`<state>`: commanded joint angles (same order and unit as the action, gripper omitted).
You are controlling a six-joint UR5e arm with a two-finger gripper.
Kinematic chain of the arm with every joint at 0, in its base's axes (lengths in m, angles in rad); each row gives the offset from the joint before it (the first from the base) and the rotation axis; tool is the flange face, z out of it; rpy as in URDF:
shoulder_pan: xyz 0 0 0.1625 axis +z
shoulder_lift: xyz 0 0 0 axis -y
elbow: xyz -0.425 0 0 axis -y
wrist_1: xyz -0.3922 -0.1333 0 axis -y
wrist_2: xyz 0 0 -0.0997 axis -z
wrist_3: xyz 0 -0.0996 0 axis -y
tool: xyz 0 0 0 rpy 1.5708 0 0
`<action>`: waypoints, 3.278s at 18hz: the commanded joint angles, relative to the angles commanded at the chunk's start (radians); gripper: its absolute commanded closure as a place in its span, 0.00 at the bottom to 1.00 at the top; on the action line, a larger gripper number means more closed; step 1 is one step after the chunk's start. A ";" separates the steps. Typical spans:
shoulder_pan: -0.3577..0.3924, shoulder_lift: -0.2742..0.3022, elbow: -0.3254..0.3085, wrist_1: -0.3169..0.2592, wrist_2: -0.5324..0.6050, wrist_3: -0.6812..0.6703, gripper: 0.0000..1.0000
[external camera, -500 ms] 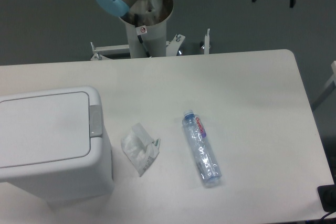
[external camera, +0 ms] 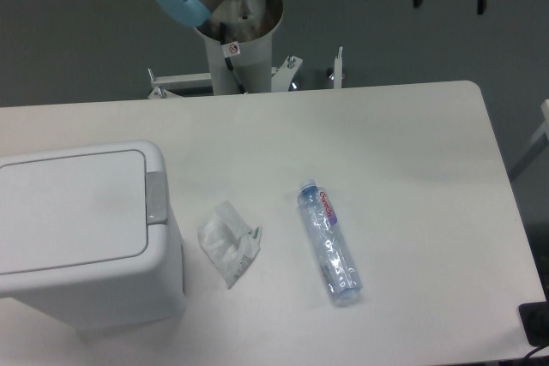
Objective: Open the trash can
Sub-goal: 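Move the gripper down from above toward the table, then lower the open gripper onto the grey button of the trash can lid, then press down on the grey lid button with the gripper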
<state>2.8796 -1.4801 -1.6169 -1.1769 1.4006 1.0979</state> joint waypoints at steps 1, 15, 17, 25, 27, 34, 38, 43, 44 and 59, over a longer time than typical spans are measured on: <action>-0.035 -0.014 0.005 0.026 0.000 -0.074 0.00; -0.431 -0.132 0.084 0.054 -0.228 -1.027 0.00; -0.468 -0.153 0.083 0.062 -0.291 -1.093 0.00; -0.530 -0.221 0.071 0.106 -0.293 -1.098 0.00; -0.536 -0.224 0.068 0.121 -0.293 -1.095 0.00; -0.560 -0.238 0.049 0.123 -0.290 -1.095 0.00; -0.560 -0.241 0.048 0.122 -0.290 -1.093 0.00; -0.560 -0.246 0.035 0.123 -0.290 -1.093 0.00; -0.560 -0.246 0.035 0.125 -0.290 -1.093 0.00; -0.562 -0.246 0.015 0.166 -0.290 -1.095 0.00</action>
<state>2.3178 -1.7257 -1.6015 -1.0109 1.1106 0.0031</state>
